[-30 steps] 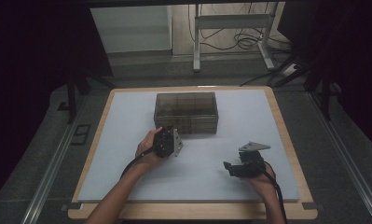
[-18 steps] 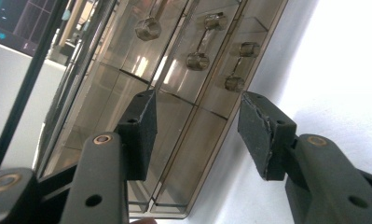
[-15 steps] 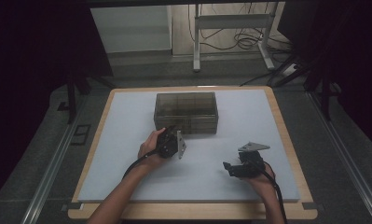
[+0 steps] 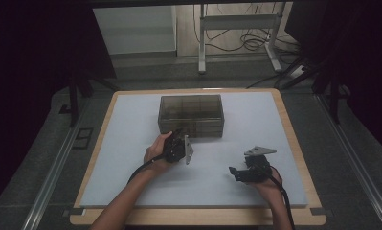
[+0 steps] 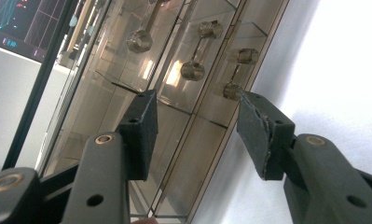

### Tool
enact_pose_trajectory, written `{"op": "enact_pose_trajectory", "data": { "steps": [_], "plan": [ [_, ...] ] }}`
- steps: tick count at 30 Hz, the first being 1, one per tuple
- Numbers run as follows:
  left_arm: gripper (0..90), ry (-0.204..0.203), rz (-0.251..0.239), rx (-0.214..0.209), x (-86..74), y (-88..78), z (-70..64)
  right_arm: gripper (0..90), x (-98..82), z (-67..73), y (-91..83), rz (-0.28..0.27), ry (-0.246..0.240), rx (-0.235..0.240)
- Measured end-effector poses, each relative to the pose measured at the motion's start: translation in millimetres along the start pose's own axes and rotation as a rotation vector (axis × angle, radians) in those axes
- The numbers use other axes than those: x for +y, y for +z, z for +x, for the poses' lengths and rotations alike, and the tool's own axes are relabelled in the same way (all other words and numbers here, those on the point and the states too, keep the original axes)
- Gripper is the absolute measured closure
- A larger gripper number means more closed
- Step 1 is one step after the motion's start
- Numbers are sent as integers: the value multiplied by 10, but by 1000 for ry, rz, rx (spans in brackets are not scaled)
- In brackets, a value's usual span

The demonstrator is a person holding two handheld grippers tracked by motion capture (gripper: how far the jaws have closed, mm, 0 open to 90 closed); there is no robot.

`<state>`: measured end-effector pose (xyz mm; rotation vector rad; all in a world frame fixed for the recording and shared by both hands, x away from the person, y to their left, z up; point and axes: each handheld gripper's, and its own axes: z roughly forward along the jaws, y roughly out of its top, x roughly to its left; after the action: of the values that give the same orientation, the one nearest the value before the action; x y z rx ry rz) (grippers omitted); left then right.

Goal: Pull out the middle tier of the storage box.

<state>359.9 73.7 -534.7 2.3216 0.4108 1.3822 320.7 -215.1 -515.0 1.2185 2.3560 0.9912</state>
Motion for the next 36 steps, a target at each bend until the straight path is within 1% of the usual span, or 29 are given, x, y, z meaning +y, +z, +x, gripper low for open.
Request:
{"op": "enact_pose_trajectory", "data": {
  "steps": [3,6,8,13,24,27,31,36],
  "plan": [
    [491,3,-2,7,11,2,-3,212,-1,3,5,1,0,0],
    [501,8,-9,27,29,-7,-16,212,-2,4,6,1,-1,0],
    [503,8,-10,31,38,-9,-20,212,-2,3,6,1,0,0],
    [509,10,-13,29,46,2,-28,212,-3,0,5,1,0,0],
    [520,31,-21,36,82,22,-68,212,-1,5,2,2,-2,4],
    [527,31,-23,36,95,24,-75,212,-2,4,6,3,-3,5],
    [539,56,-20,50,140,42,-81,212,-3,5,8,3,-3,3],
    [545,61,-16,49,146,64,-88,212,-4,-3,3,1,0,3]
  ]
}}
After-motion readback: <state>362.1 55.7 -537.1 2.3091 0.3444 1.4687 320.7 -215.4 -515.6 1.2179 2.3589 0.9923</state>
